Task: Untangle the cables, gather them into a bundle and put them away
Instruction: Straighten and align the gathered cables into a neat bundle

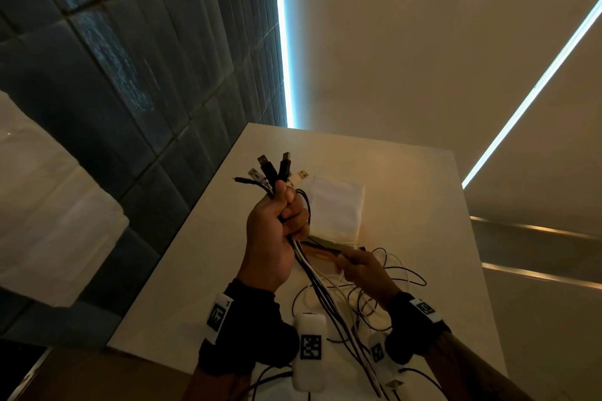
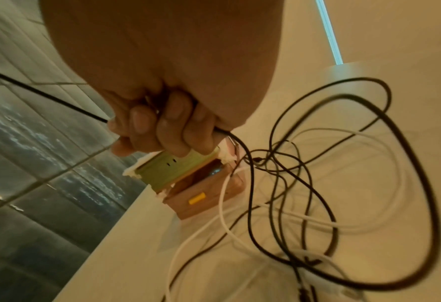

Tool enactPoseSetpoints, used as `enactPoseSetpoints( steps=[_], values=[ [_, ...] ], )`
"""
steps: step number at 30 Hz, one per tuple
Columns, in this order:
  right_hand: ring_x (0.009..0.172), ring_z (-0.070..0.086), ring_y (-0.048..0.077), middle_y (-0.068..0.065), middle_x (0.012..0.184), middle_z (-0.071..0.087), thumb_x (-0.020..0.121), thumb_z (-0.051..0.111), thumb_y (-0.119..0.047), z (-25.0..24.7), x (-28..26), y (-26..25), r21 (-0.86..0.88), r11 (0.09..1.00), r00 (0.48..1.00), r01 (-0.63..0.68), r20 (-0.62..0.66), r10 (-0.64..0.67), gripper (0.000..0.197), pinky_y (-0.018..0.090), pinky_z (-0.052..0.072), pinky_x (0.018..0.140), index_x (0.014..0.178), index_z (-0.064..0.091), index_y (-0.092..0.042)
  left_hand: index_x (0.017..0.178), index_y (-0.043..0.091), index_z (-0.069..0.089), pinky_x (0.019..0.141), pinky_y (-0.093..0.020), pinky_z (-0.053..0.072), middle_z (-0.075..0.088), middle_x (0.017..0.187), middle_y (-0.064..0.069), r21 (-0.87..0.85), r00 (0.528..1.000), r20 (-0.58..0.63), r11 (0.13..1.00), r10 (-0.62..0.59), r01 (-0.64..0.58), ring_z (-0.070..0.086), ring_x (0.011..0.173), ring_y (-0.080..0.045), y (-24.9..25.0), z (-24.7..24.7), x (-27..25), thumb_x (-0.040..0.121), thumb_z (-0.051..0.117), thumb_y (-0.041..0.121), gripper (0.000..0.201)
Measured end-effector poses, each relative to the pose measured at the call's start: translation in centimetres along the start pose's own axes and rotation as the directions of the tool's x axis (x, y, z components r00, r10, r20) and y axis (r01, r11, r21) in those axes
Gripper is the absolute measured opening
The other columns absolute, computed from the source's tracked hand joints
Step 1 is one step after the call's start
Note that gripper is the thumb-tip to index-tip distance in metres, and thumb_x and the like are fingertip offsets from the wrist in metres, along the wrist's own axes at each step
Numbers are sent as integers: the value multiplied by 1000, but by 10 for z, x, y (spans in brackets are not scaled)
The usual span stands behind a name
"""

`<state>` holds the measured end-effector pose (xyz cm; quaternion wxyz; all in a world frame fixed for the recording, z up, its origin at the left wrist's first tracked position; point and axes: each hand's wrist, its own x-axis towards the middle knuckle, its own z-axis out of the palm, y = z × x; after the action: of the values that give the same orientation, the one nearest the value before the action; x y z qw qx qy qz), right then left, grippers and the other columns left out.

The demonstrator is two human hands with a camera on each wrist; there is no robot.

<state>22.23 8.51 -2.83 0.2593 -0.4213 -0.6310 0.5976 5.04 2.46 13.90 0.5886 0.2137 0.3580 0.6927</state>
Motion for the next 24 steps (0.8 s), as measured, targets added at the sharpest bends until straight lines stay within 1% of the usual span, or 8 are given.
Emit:
enactPoseSetpoints(
  steps=[5, 9, 12, 15, 19, 20, 22, 24],
  values=[
    [50, 36, 7, -6, 56, 44, 99, 48, -6, -3, 0, 23, -31, 996, 995, -81, -69, 78, 37, 18, 32, 50, 64, 58, -13, 72, 15, 43, 43, -21, 19, 27, 54, 7, -5, 998, 61, 1000, 8, -8, 19, 43, -6, 6, -1, -3, 96, 39, 33, 31],
    [45, 34, 10, -9, 48, 40, 97, 48, -6, -9, -3, 24, -35, 985, 976, -169, -147, 162, 30, 18, 28, 42, 70, 59, -8, 73, 15, 43, 45, -24, 15, 27, 54, 7, 46, 999, 35, 999, 10, -11, 19, 44, -6, 6, -2, -4, 92, 43, 35, 28],
    [46, 38, 10, -1, 55, 46, 94, 56, -12, -12, -3, -6, 36, 993, 954, -115, -273, 121, 20, 21, 30, 41, 77, 64, -4, 75, 16, 43, 45, -23, 17, 31, 55, 6, 94, 998, -55, 995, -19, 24, 23, 43, -6, 3, -6, -2, 94, 43, 36, 28],
    [45, 36, 9, 1, 55, 47, 92, 61, -13, -12, -6, -61, 185, 982, 951, 48, -310, 12, 16, 21, 29, 41, 85, 67, 0, 77, 16, 44, 46, -23, 23, 43, 60, 1, 156, 984, -162, 983, -75, 101, 35, 46, -10, -5, -5, 0, 102, 37, 32, 30],
    [47, 44, 9, 3, 56, 51, 91, 59, -1, -3, -22, -124, 252, 931, 959, 265, -166, -229, 14, 16, 37, 45, 85, 64, 11, 90, 12, 50, 52, -26, 30, 68, 76, -11, 193, 970, -214, 968, -119, 161, 48, 59, -14, -13, -1, -2, 104, 34, 30, 28],
    [48, 48, 8, 2, 57, 54, 90, 57, 3, -1, -27, -131, 263, 924, 960, 278, -110, -257, 13, 15, 42, 48, 84, 63, 13, 95, 11, 51, 52, -26, 33, 70, 80, -12, 189, 970, -208, 968, -122, 162, 50, 60, -15, -13, 0, -3, 105, 33, 31, 29],
    [54, 54, 8, 0, 62, 62, 89, 58, 5, 3, -34, -137, 248, 932, 961, 265, 10, -276, 10, 18, 46, 54, 82, 65, 7, 99, 9, 53, 52, -25, 42, 71, 82, -13, 158, 977, -176, 976, -124, 152, 55, 63, -16, -10, 3, -5, 104, 32, 31, 30],
    [55, 50, 14, 6, 64, 60, 88, 62, 1, 6, -36, -131, 224, 949, 961, 223, 111, -252, 11, 22, 42, 55, 79, 68, -1, 89, 11, 53, 58, -30, 50, 66, 74, -10, 82, 984, -125, 987, -129, 140, 58, 64, -19, -6, 6, -8, 103, 33, 33, 32]
  ],
)
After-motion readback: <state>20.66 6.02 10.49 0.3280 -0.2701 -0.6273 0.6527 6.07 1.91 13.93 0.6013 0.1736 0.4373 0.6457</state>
